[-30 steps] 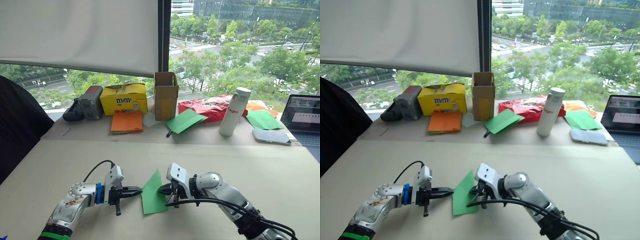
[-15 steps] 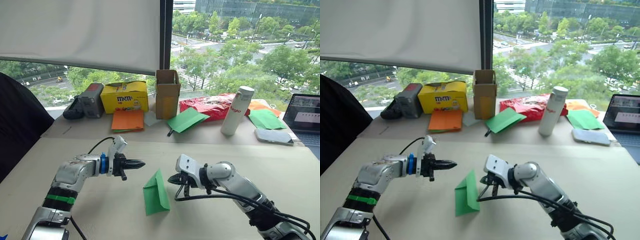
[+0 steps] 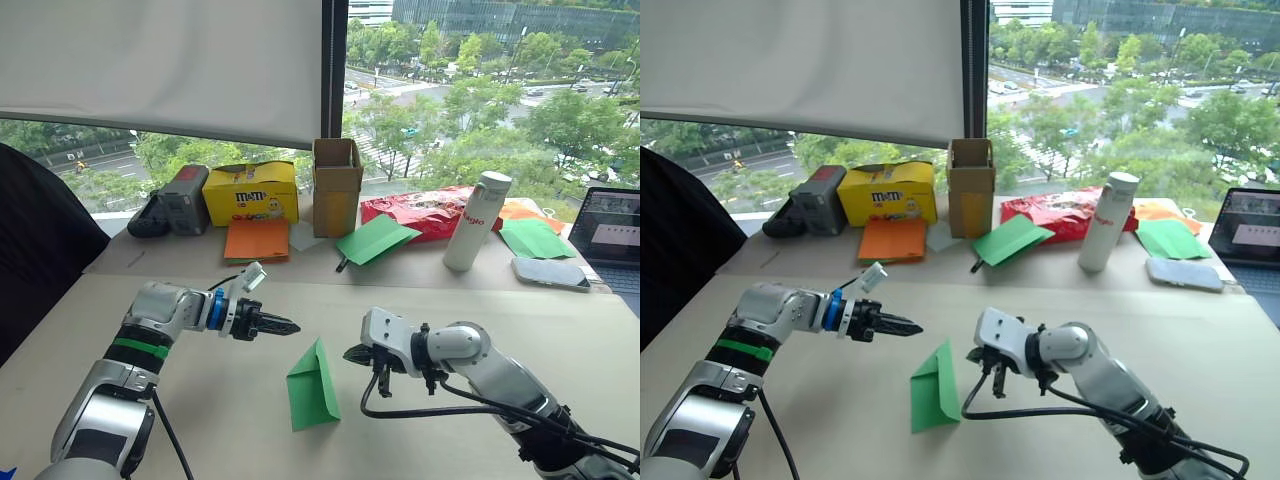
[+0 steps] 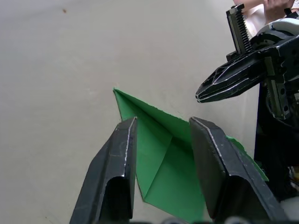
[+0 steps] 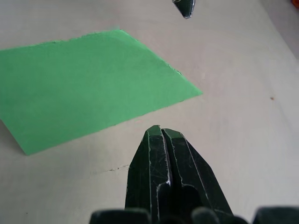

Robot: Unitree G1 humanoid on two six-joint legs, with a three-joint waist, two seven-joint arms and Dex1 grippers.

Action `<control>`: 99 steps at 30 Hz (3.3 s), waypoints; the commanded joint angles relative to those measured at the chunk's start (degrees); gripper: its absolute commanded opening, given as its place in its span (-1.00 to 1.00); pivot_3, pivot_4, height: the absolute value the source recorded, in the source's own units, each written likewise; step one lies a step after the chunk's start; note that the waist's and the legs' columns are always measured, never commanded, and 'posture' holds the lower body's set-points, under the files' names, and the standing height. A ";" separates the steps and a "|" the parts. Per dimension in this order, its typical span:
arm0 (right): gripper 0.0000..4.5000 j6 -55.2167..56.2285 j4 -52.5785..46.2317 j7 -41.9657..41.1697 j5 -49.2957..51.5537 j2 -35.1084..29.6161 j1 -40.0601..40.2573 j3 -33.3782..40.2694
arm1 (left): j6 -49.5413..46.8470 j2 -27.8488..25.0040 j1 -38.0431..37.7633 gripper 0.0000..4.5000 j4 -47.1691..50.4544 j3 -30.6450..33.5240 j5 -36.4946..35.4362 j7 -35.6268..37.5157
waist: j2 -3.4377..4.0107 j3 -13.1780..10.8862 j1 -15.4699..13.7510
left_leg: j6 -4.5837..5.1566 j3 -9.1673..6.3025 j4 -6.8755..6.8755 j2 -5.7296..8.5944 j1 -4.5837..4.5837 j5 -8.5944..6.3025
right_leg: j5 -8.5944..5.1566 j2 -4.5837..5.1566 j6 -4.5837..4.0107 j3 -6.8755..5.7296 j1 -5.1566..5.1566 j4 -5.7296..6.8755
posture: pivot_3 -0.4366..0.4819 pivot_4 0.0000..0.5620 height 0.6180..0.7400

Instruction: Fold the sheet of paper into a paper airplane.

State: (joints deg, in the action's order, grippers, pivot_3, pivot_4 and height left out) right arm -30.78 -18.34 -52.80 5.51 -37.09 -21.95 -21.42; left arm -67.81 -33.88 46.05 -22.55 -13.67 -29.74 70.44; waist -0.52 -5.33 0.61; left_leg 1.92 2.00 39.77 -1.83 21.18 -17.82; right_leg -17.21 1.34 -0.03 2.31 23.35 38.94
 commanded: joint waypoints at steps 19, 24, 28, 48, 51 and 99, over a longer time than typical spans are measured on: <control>-1.00 3.43 2.61 -0.47 0.78 10.55 0.48 -3.67 | -17.39 4.70 10.56 0.99 -7.67 -6.73 -1.63 -1.50 | -0.05 -0.11 0.05 | -0.03 -0.03 0.01 -0.02 -0.03 0.02 | -0.03 -0.02 0.06 0.04 0.04 0.09 | -0.05 -0.47 -0.37; -1.00 3.94 3.33 -0.65 0.55 10.85 0.32 -4.07 | -17.69 5.61 10.28 0.99 -7.94 -7.72 -1.57 -2.12 | -0.05 -0.10 0.12 | -0.04 -0.03 0.01 -0.01 -0.03 0.02 | 0.00 -0.02 0.00 0.03 0.02 0.08 | -0.05 -0.47 -0.37; -1.00 3.85 3.26 -0.69 0.53 10.68 0.27 -4.01 | -17.57 5.63 9.93 0.54 -8.06 -8.99 -0.80 -2.78 | -0.05 -0.11 0.30 | -0.04 -0.03 0.00 -0.02 -0.04 0.03 | 0.01 -0.03 -0.02 0.05 0.02 0.09 | -0.05 -0.47 -0.37; -1.00 1.93 0.55 -0.71 2.54 2.13 -0.26 6.79 | -22.08 5.47 7.55 -0.99 -12.91 0.88 -1.21 -10.08 | -0.05 -0.11 0.18 | -0.05 -0.03 0.01 -0.01 -0.04 0.03 | 0.01 -0.02 -0.01 0.03 0.02 0.09 | -0.05 -0.47 -0.37; -1.00 0.89 -0.86 -0.81 3.32 -0.98 0.11 10.67 | -24.41 7.98 6.56 -0.99 -14.63 9.24 -1.43 -15.65 | -0.06 -0.11 0.15 | -0.05 -0.04 0.01 -0.02 -0.04 0.03 | 0.01 0.02 -0.02 0.03 0.00 0.08 | -0.05 -0.47 -0.37; -1.00 -8.44 11.80 15.19 5.77 24.84 -1.64 -1.56 | -15.87 54.67 -14.61 -0.99 11.33 65.70 -62.00 -137.79 | -0.38 0.04 -0.07 | -2.49 -0.73 -0.76 0.19 -0.12 1.20 | 0.18 1.17 0.27 -1.37 -0.19 0.17 | -0.05 -0.47 -0.37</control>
State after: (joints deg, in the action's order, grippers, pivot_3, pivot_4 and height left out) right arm -41.42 -6.77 -37.32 11.75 -12.56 -22.47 -22.86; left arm -86.05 7.93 34.73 -10.60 55.79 -87.99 -63.87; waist -0.90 -5.28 0.54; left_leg -0.55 1.26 39.04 -1.62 21.06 -16.63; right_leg -17.03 2.54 0.23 0.90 23.15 39.10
